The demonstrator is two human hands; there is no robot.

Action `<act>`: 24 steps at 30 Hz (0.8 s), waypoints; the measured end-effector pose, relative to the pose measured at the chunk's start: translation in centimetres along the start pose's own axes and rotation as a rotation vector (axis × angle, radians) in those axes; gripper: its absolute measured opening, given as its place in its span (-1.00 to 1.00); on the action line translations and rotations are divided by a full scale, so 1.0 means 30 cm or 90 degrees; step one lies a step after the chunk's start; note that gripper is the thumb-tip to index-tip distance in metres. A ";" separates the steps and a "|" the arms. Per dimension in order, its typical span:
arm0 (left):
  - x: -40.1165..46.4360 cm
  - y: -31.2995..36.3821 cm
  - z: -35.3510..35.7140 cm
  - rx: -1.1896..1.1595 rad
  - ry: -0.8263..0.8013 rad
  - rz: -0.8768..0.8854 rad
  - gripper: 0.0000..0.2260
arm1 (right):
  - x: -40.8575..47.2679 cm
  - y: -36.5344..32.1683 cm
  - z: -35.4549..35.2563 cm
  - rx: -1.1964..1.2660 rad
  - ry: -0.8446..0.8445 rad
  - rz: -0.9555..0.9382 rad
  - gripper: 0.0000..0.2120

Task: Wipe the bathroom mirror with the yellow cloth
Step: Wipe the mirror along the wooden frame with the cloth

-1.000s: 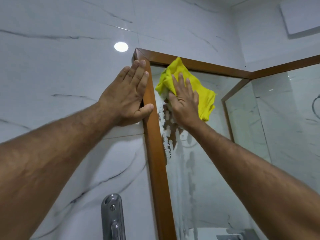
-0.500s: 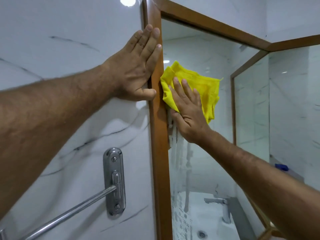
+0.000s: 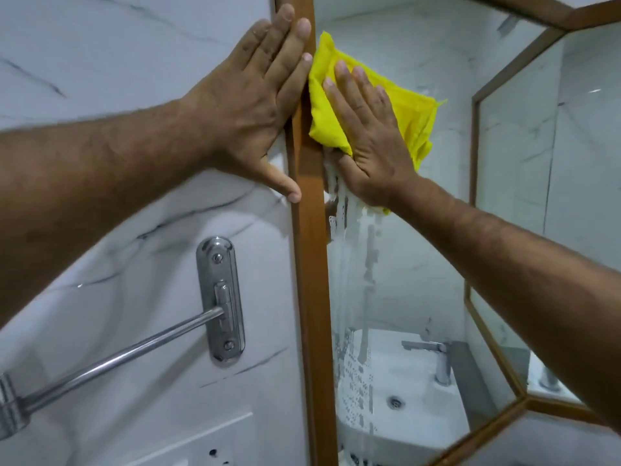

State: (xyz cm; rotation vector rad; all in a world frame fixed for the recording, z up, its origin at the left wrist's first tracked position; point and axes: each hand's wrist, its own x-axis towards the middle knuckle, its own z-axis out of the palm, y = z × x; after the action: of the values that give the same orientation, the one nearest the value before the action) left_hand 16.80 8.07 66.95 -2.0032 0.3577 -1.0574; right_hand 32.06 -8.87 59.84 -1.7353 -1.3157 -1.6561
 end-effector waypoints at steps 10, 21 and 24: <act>-0.026 0.059 0.042 -0.022 0.050 0.000 0.34 | -0.261 -0.078 0.066 -0.031 0.009 -0.015 -0.33; -0.135 0.219 0.058 -0.060 -0.031 -0.034 0.42 | -0.352 -0.080 0.049 0.010 -0.058 -0.070 -0.39; -0.140 0.229 0.070 -0.062 -0.029 -0.038 0.43 | -0.353 -0.088 0.078 0.004 -0.017 -0.050 -0.38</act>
State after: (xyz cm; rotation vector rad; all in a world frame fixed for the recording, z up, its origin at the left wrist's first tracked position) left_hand 16.73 7.35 58.66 -2.1333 0.3336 -1.0463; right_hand 32.72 -9.38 48.71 -1.7287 -1.4163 -1.6734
